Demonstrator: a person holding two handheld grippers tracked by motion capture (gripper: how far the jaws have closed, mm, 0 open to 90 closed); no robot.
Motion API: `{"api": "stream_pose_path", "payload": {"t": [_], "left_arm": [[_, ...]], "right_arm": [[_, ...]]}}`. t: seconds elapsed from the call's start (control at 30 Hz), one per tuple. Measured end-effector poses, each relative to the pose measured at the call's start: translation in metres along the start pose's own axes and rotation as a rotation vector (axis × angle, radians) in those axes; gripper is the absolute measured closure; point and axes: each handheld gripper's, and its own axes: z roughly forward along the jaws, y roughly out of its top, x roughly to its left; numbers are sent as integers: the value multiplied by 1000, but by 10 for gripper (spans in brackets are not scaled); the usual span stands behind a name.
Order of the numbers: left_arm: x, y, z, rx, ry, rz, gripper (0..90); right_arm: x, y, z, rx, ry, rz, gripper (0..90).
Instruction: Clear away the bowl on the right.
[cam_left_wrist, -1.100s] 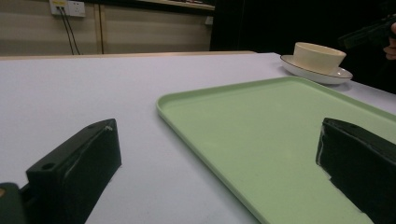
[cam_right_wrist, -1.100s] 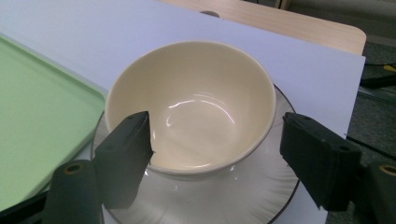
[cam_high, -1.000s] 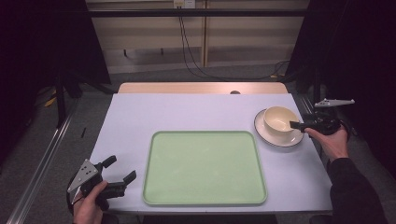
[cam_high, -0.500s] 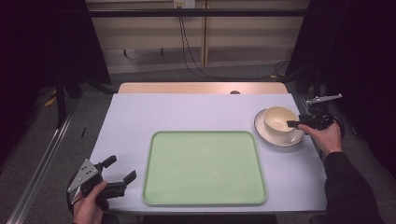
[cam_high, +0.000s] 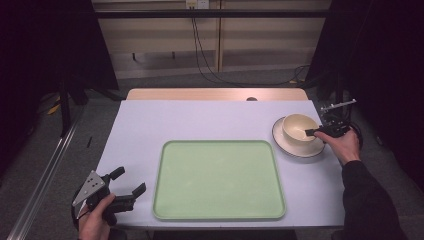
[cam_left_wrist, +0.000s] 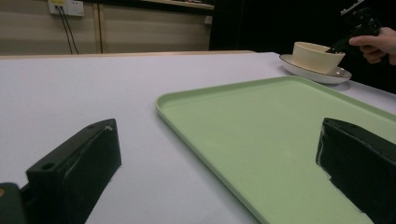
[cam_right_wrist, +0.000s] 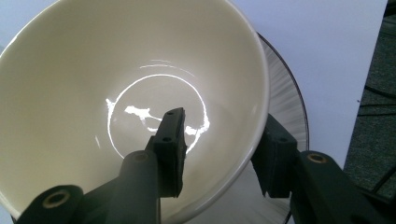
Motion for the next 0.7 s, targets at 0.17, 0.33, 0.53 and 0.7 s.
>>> {"api": "stream_pose_path", "payload": {"t": [0.17,0.33,0.53,0.7], "left_arm": [[0,0,0,0,-4,-4,0],[0,0,0,2,2,0,0],[0,0,-1,2,-2,-4,0],[0,0,-1,2,-3,-2,0]], "right_arm": [[-1,3,3,26,-20,31,698],[0,5,7,55,-29,53,718],[-2,6,8,60,-35,86,805],[-8,3,7,46,-1,138,829]]}}
